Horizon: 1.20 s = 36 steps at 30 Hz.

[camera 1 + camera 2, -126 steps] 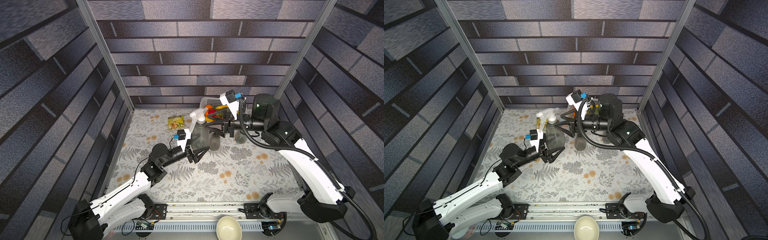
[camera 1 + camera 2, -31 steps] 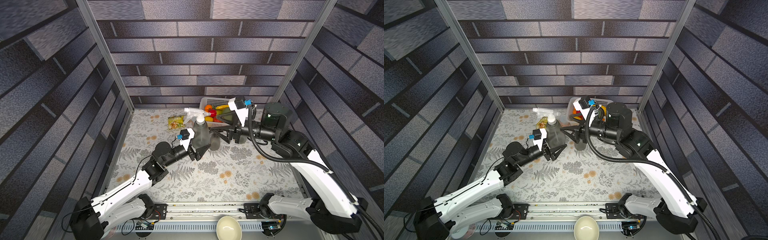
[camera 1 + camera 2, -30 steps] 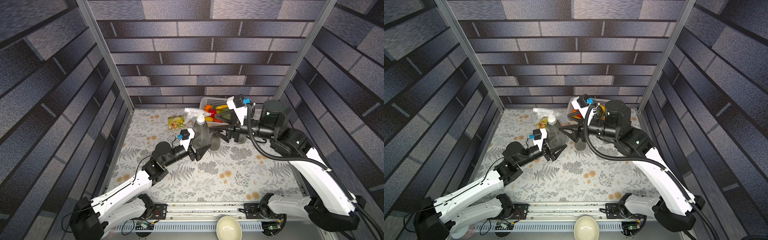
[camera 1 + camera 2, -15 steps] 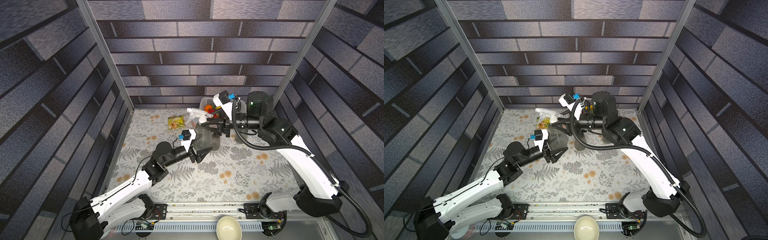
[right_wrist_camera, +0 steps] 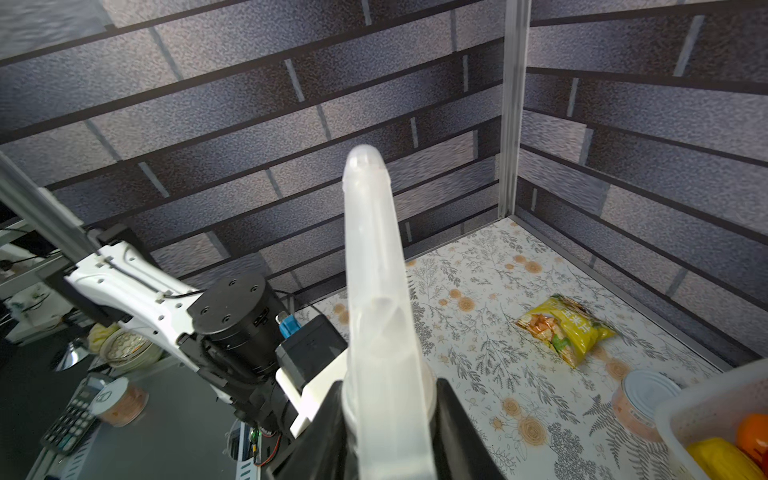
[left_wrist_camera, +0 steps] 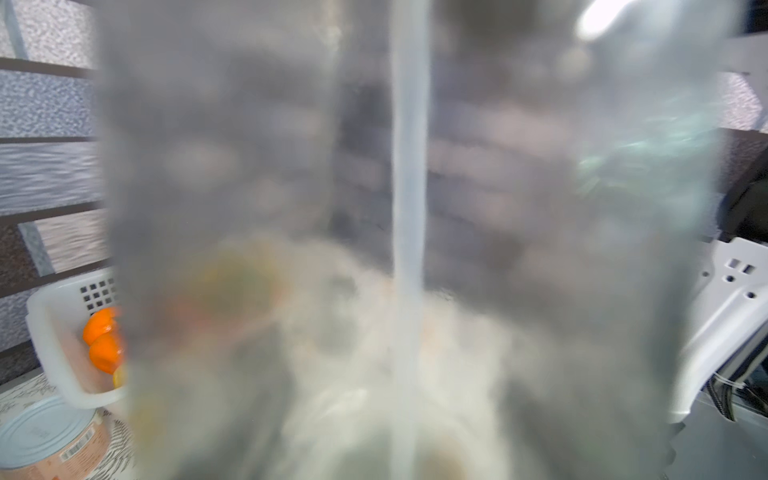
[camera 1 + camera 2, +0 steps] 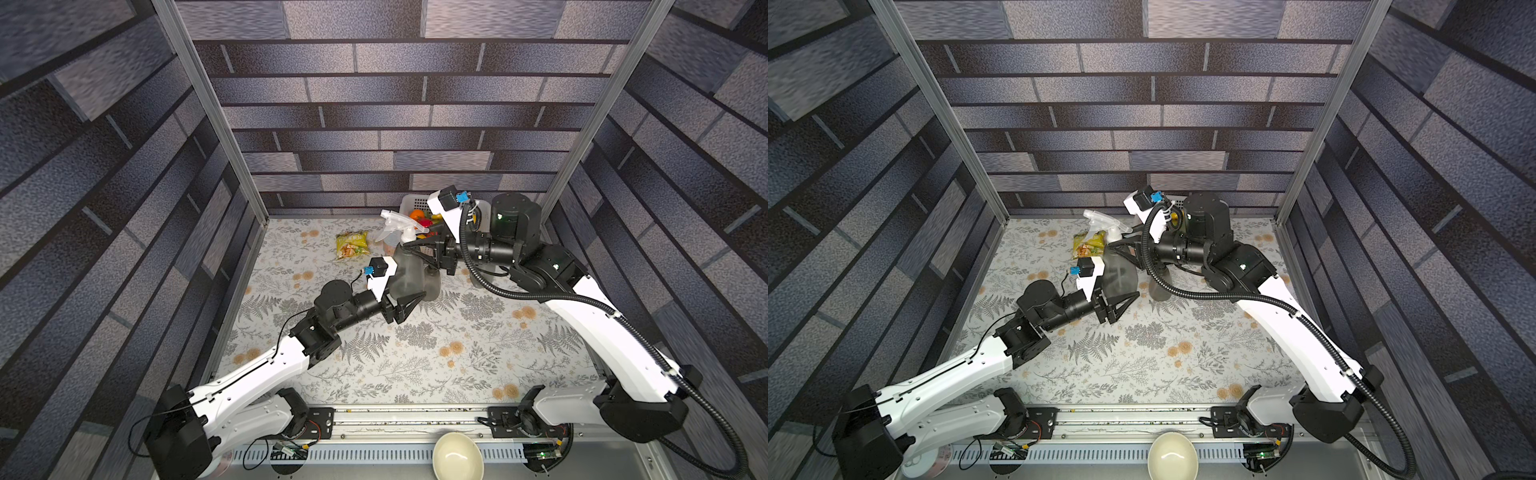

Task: Attach spray nozzles to spray bottles
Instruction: Screw the spray nozzle on the spray bottle.

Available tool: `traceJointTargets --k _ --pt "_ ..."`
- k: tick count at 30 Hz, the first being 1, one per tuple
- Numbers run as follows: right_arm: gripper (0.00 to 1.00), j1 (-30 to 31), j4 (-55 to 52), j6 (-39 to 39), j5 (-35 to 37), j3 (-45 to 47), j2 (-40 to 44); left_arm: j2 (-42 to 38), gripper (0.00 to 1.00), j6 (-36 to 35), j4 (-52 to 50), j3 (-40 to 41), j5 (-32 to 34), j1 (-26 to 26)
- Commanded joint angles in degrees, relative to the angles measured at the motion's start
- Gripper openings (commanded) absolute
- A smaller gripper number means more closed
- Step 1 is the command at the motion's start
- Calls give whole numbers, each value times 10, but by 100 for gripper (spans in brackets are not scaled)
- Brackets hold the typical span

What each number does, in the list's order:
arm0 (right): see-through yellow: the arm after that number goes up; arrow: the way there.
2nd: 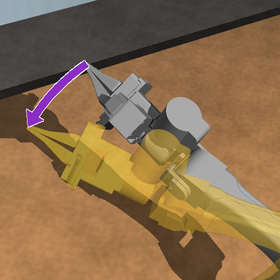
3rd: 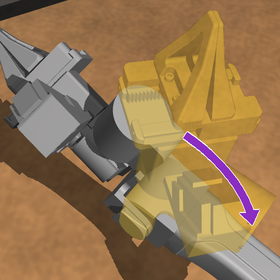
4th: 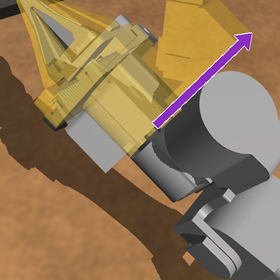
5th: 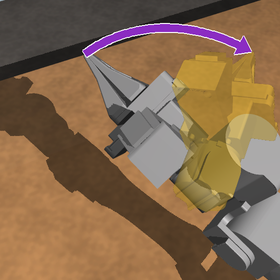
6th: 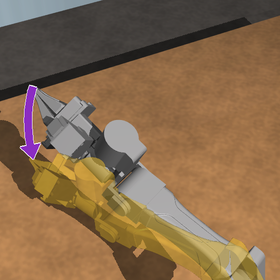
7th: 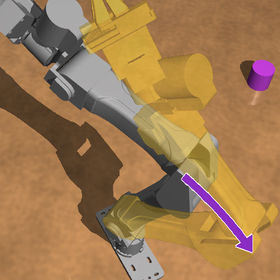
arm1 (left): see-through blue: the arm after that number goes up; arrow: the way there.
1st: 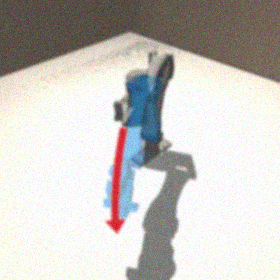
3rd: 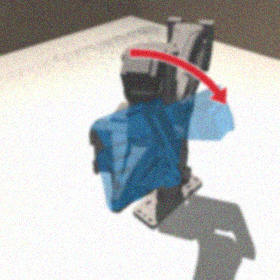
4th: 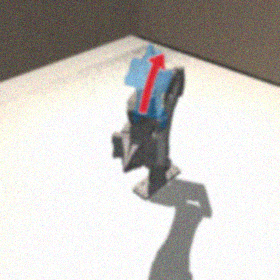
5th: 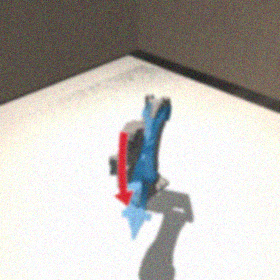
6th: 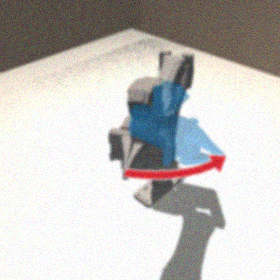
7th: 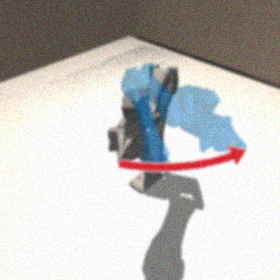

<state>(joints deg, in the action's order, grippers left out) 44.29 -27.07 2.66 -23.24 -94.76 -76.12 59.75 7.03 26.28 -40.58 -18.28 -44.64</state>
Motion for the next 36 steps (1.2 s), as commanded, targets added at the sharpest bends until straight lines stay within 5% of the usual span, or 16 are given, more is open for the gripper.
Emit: traceJointTargets --k 1,5,10,13,18,26,30,36 --pt "18 55 -21 31 197 27 -11 4 66 -41 38 -51 25 -11" --pt "17 129 -26 46 458 29 -33 23 66 -71 36 -68 62 -18" --pt "16 188 26 92 697 50 -67 51 66 -115 61 -82 131 -41" --pt "16 206 78 93 758 62 -85 66 66 -146 75 -87 178 -60" --pt "24 206 106 92 681 61 -72 65 66 -154 83 -75 189 -67" --pt "68 205 12 78 505 40 -9 32 66 -128 76 -35 150 -43" --pt "74 204 -55 62 436 36 33 12 66 -111 72 -19 129 -25" --pt "69 179 -79 7 276 57 104 -7 66 -93 48 -12 83 -18"
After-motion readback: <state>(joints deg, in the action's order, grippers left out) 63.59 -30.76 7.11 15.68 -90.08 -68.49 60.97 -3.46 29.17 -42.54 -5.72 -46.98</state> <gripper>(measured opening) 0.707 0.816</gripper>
